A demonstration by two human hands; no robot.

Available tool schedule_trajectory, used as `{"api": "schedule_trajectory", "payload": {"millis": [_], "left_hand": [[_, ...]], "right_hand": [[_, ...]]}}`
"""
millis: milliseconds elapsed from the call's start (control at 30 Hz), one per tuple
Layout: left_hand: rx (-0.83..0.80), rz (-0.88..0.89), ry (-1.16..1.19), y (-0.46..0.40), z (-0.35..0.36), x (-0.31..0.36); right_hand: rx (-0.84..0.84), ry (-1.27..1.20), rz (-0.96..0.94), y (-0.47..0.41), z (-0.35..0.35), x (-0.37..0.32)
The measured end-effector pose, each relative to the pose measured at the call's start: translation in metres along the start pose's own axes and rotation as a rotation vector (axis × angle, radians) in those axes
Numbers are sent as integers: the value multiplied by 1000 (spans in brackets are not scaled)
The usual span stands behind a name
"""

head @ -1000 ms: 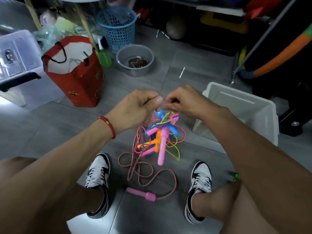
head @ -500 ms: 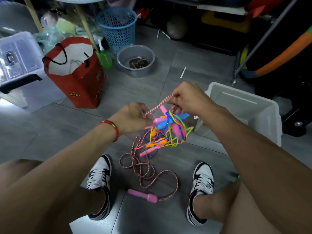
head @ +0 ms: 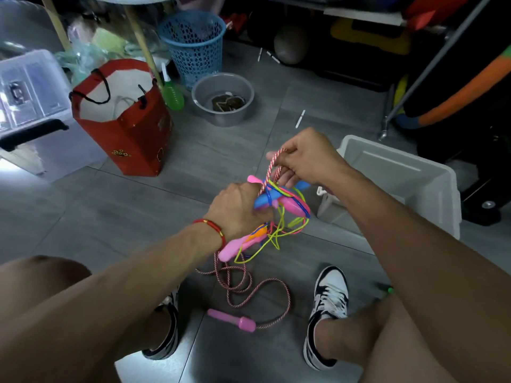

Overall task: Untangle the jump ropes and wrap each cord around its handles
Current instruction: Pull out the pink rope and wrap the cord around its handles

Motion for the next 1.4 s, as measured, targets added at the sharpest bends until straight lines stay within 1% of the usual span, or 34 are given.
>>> {"api": "schedule_trajectory", "payload": {"millis": [33, 100, 167, 233, 300, 367, 433, 500, 533, 600, 667, 733, 800, 833, 867, 933, 967, 1000, 1067, 1133, 1200, 1267, 1333, 1400], "left_hand": [[-46, 16, 119, 0, -2, 0], [-135, -28, 360, 0, -6, -2], [-81, -118, 407, -2, -12, -10], [-13, -195, 423, -5, -14, -21], [-20, -212, 459, -7, -13, -26], [-19, -215, 468, -8, -13, -29], [46, -220, 515, -9, -17, -30], [106, -233, 623, -9, -20, -30], [115, -248, 677, -9, -19, -31], [87, -284, 731, -9, -15, -33], [41, -327, 842, -7, -11, -35], [13, -366, 966, -5, -10, -34], [17, -377, 963, -4, -15, -33], [27, -368, 912, -4, -17, -34], [59, -342, 791, -6, -20, -37], [153, -273, 419, -7, -30, -44], [189, -253, 283, -6, -33, -47], [202, -236, 201, -5, -33, -51], [185, -222, 125, -4, -28, -57], [118, -280, 69, -5, -21, -63], [-14, -407, 28, -4, -16, -70], [-117, -516, 162, 1, -12, -74], [-106, -537, 361, 2, -10, -76], [-52, -495, 427, 3, -12, -75]], "right_hand": [[13, 0, -1, -1, -3, 2], [26, 2, 12, -4, -7, 7], [24, 18, 23, -6, -7, 11], [39, 119, -1, -7, -7, 14], [59, 222, -28, -6, -9, 16], [-3, 193, -44, -3, -8, 16], [-150, 169, -95, 5, 0, 12], [-288, 267, -152, 15, 13, 11], [-331, 329, -176, 20, 20, 12], [-364, 388, -199, 27, 29, 16], [-359, 357, -201, 31, 36, 17], [-307, 298, -216, 33, 45, 18], [-223, 280, -201, 34, 53, 21], [-189, 280, -187, 34, 55, 22], [-172, 274, -188, 33, 56, 23], [-162, 255, -215, 33, 49, 22], [-164, 255, -236, 33, 43, 20], [-167, 265, -254, 34, 38, 20], [-164, 321, -288, 34, 32, 20], [-155, 356, -311, 32, 29, 21], [-163, 320, -317, 29, 26, 23], [-161, 300, -316, 25, 21, 24], [-151, 313, -319, 23, 14, 25], [-143, 371, -314, 25, 8, 26]]}}
Point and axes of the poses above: each hand's wrist, its own y-axis away from the middle knuckle, its own z-axis out of the palm, x = y × z, the point moved 5 cm from there along -y, towards the middle knuckle, and after that the axes turned 5 degrees about z, right-handed, at the moved point
